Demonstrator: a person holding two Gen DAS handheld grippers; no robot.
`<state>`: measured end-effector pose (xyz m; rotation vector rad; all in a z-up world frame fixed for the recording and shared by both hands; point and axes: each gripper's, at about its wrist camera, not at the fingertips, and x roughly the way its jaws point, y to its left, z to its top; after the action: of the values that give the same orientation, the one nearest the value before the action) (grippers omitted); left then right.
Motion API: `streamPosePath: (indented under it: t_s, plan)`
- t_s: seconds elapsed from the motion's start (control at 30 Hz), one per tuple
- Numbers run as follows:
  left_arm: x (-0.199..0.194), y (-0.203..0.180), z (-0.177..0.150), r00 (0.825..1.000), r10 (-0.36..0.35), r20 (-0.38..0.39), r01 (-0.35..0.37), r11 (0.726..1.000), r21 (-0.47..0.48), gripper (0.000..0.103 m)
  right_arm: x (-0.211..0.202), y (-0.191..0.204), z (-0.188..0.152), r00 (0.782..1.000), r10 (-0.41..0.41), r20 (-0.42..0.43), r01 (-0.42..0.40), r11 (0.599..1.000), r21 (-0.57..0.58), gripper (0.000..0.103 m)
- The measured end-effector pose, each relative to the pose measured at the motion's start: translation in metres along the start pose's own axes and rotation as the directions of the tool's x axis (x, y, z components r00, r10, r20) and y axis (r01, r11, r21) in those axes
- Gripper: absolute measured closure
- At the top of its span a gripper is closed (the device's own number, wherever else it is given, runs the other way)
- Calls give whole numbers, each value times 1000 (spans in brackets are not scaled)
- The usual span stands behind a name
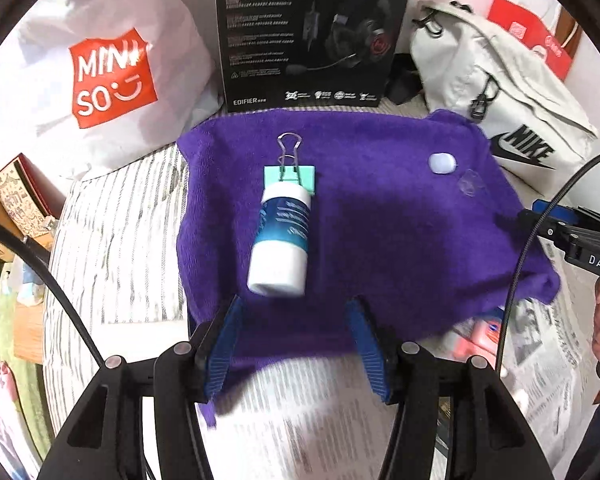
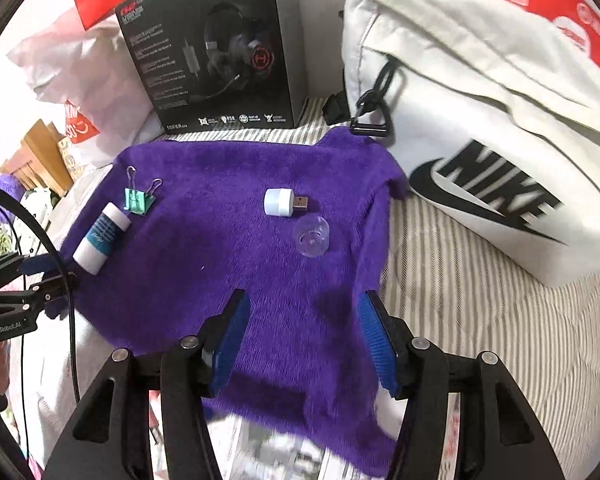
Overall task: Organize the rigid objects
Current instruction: 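Withdraw both tools from the towel toward the black tubes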
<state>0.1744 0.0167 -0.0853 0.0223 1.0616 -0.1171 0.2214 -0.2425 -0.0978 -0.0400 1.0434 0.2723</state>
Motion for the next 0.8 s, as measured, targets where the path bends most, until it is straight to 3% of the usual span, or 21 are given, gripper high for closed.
streamPosePath:
  t_s: [0.33, 0.47, 0.6, 0.8]
  plan:
    - [-13, -39, -55, 997, -71, -28, 70, 997, -24, 50, -59, -3, -45, 998, -32, 63, 28, 998, 58, 38]
    - [-15, -57, -75, 989, -147, -34, 145, 989, -41, 49, -74, -3, -68, 997, -35, 74, 30, 998, 64, 37]
    - [-6, -75, -88, 991, -121, -62, 121, 993, -13, 49, -80, -3, -87, 997, -13, 82, 6, 997, 80, 37]
    - [-11, -64, -98, 995, -90, -52, 89, 996, -18, 37, -77, -1, -105, 998, -10, 68, 6, 997, 71, 37]
